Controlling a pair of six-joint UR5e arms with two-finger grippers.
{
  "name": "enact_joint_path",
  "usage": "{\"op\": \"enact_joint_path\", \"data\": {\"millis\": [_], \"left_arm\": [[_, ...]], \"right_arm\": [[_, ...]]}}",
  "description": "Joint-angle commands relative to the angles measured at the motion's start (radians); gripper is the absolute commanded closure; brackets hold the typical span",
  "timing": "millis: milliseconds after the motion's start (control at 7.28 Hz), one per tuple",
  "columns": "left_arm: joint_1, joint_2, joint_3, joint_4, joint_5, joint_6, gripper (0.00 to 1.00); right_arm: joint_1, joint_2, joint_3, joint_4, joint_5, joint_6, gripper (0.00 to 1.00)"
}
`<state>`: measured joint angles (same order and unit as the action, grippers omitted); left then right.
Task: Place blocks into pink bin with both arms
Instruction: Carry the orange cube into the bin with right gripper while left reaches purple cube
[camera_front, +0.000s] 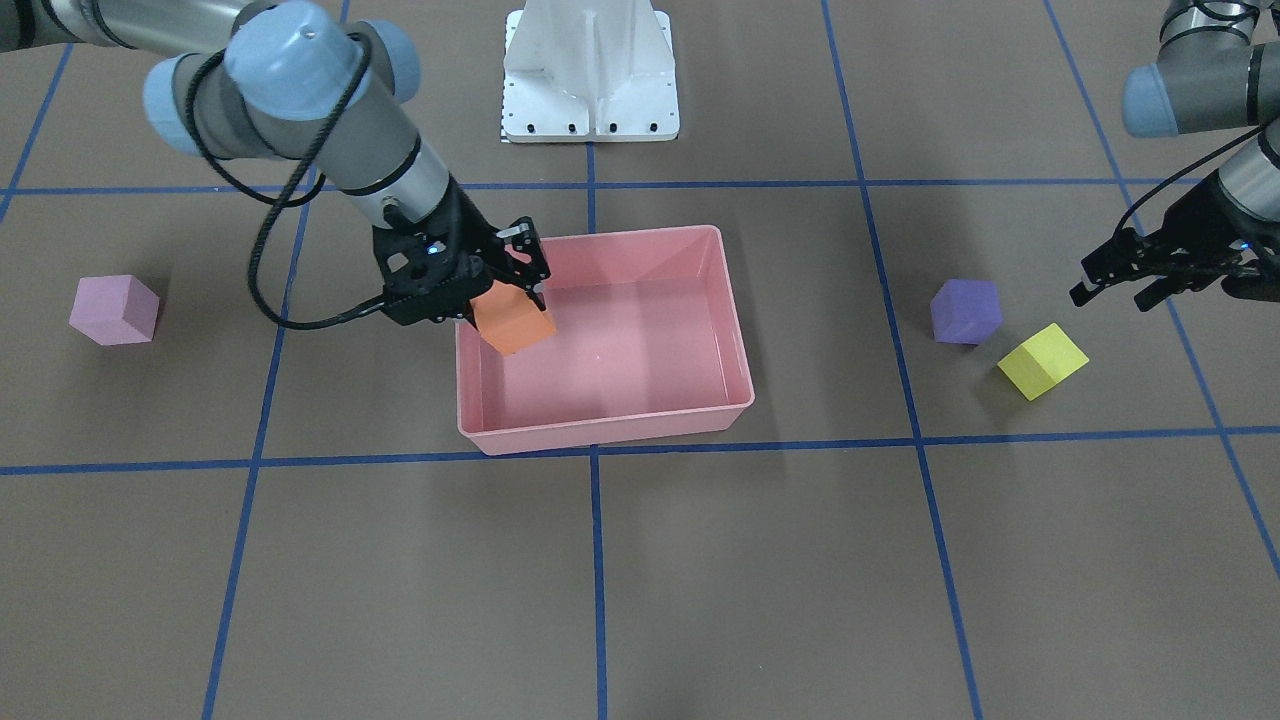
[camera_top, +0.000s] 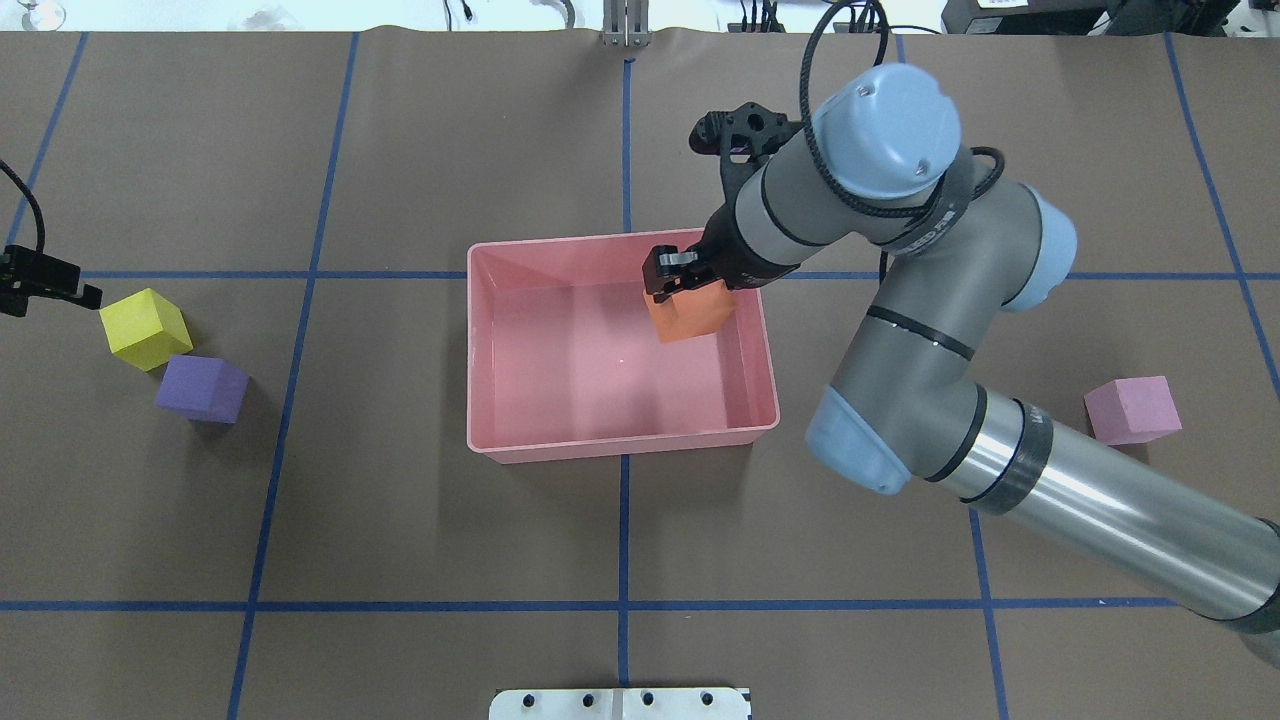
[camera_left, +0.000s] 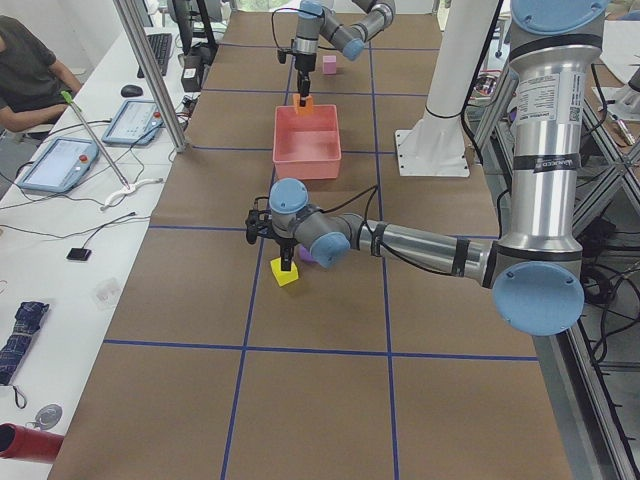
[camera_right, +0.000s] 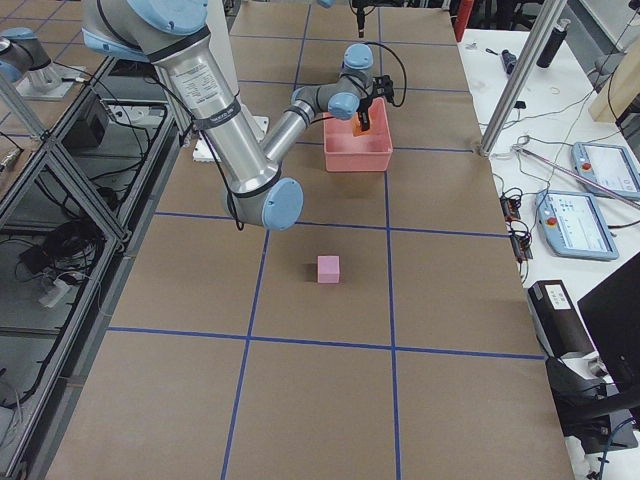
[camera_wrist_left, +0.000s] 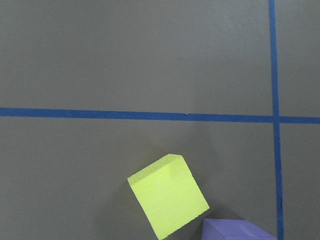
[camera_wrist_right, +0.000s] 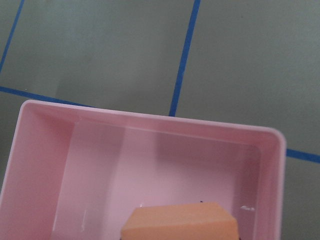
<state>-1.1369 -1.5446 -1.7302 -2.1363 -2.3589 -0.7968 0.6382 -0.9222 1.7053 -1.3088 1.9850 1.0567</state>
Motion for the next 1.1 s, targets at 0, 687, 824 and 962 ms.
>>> {"op": "enact_joint_path", "data": {"millis": [0, 687, 824, 962], "left_arm": [[0.069, -0.006, 0.003, 0.001, 0.009, -0.065, 0.01], [0.198, -0.028, 0.0, 0.003, 0.101, -0.076, 0.01], [0.23, -0.029, 0.003, 0.003, 0.102, -0.076, 0.01], [0.246, -0.029, 0.003, 0.003, 0.102, -0.078, 0.01]], "right_arm": [[-0.051, -0.015, -0.006, -0.009, -0.057, 0.023, 0.96], [-0.072, -0.03, -0.053, -0.007, -0.104, 0.009, 0.01], [-0.072, -0.032, -0.05, -0.007, -0.117, 0.005, 0.01], [-0.069, -0.03, -0.041, -0.007, -0.117, 0.003, 0.01]]}}
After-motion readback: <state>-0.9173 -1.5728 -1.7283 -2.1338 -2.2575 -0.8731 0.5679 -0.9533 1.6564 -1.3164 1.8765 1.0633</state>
